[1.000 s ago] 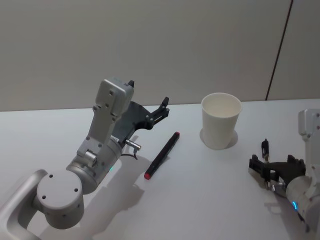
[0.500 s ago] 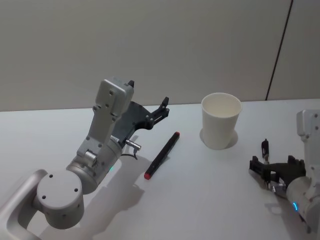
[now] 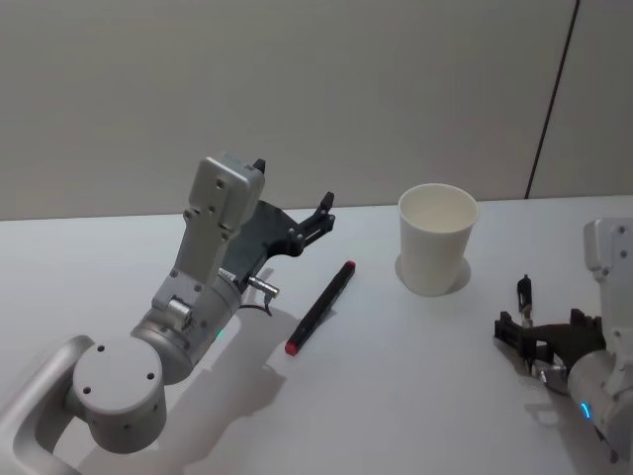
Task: Place the pen into the pen holder.
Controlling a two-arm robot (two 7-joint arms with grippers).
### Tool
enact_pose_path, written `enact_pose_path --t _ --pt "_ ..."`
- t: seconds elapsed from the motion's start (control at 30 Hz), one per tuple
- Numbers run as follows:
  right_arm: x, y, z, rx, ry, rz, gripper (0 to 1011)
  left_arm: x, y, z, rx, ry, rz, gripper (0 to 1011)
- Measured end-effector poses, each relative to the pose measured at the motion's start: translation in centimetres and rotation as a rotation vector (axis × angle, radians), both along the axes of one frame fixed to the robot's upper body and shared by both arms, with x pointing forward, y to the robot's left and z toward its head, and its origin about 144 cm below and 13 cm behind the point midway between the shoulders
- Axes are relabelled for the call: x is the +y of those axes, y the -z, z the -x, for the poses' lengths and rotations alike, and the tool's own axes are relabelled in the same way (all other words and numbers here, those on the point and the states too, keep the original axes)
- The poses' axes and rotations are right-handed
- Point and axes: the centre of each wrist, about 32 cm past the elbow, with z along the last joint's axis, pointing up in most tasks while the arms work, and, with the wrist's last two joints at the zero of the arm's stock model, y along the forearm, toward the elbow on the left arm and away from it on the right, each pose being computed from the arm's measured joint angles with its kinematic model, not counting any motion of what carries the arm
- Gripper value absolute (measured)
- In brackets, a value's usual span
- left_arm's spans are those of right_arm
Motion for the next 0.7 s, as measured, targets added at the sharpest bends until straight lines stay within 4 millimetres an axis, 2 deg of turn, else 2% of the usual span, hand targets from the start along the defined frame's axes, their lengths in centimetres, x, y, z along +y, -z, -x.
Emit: enact_pose_path --t 0.1,0.23,0.37,0.43,0.5,0.53,0.63,0.7 --pt "-0.01 0.0 0.01 0.001 -0.001 0.002 989 0.0 0.0 0.0 0.0 0.0 0.0 1003" --pt "-0.02 0.0 0.01 0.002 -0.002 0.004 907 0.0 0.0 0.0 0.0 0.0 0.0 1003" --pt "-0.03 -0.01 0.02 0.001 -0.003 0.006 763 0.0 0.0 0.0 0.0 0.0 0.0 1003" --pt "-0.03 -0.01 0.02 0.002 -0.003 0.006 732 0.0 0.0 0.0 0.0 0.0 0.0 1002" --pt "-0.03 -0.01 0.02 0.002 -0.003 0.007 649 0.0 0.0 0.0 0.0 0.0 0.0 1003" --pt "-0.03 -0.01 0.02 0.002 -0.003 0.007 649 0.0 0.0 0.0 0.0 0.0 0.0 1003" --pt "-0.04 -0.01 0.02 0.002 -0.004 0.007 521 0.0 0.0 0.0 0.0 0.0 0.0 1003" --pt "-0.04 -0.01 0.02 0.002 -0.004 0.008 482 0.0 0.0 0.0 0.0 0.0 0.0 1003"
